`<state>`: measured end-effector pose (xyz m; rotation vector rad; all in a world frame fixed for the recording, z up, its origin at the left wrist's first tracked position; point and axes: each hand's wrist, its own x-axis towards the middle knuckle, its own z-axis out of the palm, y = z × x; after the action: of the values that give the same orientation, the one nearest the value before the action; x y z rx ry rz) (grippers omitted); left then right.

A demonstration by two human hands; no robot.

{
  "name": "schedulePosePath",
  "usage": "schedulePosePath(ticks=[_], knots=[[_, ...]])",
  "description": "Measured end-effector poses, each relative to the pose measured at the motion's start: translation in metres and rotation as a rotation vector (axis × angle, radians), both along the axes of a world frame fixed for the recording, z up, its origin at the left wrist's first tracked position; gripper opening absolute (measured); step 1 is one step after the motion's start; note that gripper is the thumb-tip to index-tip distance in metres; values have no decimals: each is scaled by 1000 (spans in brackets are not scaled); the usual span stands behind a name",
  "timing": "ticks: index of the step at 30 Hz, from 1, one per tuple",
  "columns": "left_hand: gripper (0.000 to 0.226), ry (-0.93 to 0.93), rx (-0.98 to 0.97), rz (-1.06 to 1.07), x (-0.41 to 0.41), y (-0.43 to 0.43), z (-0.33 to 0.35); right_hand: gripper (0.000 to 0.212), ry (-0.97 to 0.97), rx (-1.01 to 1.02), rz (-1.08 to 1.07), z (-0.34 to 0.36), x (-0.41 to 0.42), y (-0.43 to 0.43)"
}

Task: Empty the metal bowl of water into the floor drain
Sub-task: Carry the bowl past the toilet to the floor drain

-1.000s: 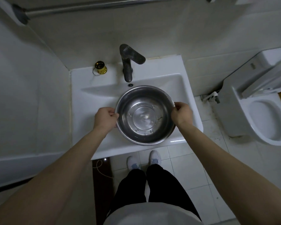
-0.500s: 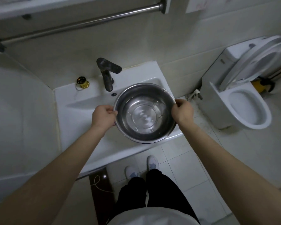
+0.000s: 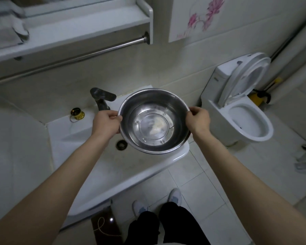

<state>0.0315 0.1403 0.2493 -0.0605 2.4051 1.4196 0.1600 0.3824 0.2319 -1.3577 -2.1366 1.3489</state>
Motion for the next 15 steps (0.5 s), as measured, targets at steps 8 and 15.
schedulePosePath(ticks=[8,15], knots=[[13,20,43,-26,12,35,33,33,34,2,-40,22,12,28],[16,3,43,10,36,73,39,31,38,-10,-55,30,41,64]])
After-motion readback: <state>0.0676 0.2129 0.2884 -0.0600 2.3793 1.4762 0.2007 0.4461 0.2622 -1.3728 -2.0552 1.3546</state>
